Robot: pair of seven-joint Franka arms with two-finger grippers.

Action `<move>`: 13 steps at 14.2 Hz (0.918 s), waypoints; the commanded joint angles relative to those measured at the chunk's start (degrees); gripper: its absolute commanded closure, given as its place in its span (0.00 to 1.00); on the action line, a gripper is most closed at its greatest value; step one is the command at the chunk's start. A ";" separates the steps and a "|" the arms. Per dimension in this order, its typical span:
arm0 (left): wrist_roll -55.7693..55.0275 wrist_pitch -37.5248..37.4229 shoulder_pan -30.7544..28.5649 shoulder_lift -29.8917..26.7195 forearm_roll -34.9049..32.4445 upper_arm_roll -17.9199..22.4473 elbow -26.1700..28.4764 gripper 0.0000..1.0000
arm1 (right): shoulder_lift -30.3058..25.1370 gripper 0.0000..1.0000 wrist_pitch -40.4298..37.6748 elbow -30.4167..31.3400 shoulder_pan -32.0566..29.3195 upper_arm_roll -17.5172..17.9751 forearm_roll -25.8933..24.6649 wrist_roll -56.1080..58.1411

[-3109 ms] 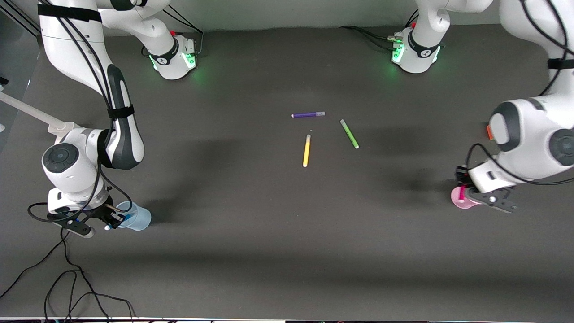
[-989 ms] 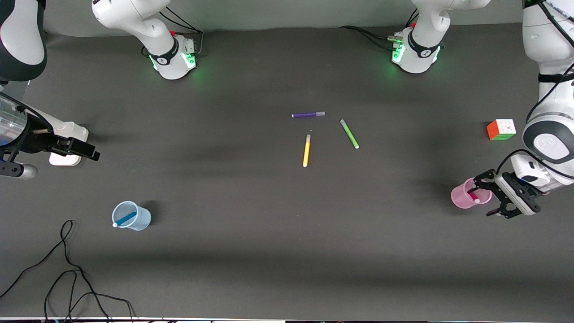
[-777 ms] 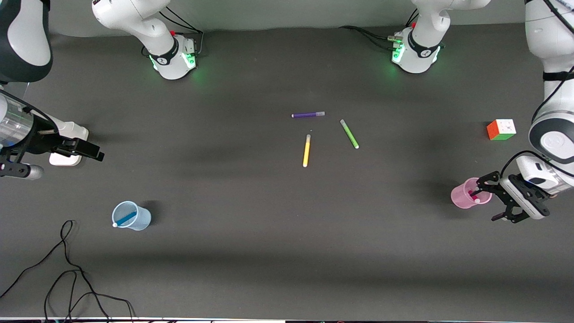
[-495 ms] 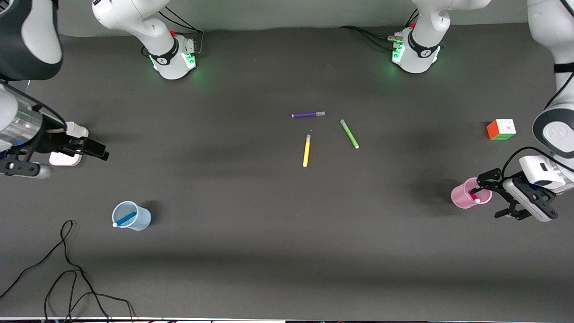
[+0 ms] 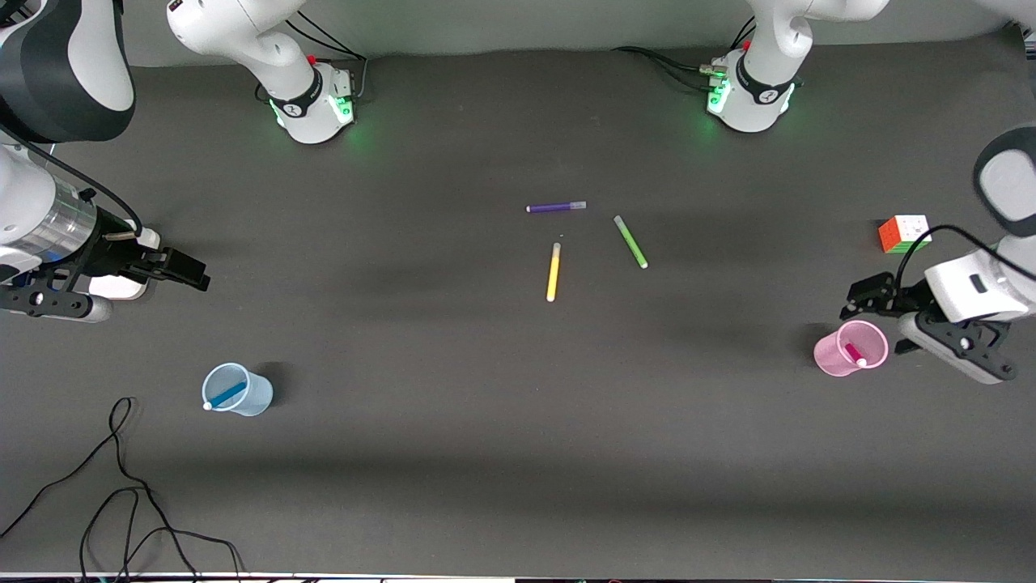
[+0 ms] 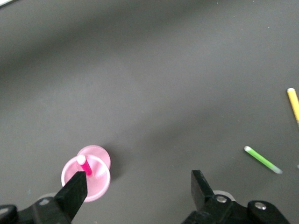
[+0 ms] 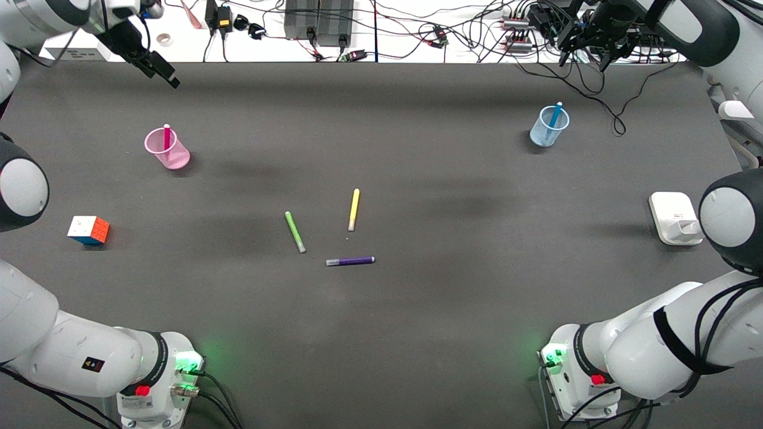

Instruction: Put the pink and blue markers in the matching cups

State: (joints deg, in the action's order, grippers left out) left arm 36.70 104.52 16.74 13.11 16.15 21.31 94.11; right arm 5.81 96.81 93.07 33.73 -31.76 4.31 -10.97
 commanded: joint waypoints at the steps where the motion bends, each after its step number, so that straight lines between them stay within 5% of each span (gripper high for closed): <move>1: -10.91 -8.60 1.27 0.43 -3.48 0.48 -6.11 0.01 | -0.80 0.00 0.92 -0.08 0.37 -0.14 0.60 -2.12; 8: -31.76 -25.39 4.53 1.13 -6.30 0.31 -16.48 0.01 | -0.62 0.00 0.92 -0.35 0.37 -0.23 2.37 -3.71; 13: -33.54 -28.05 7.60 1.57 -15.00 -1.54 -18.96 0.01 | -0.27 0.00 0.83 -0.52 0.37 -0.14 2.19 -3.71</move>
State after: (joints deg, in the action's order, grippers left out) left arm 5.01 78.17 22.32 13.31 4.09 19.99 77.51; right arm 5.83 97.62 92.63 33.73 -31.77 6.02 -13.28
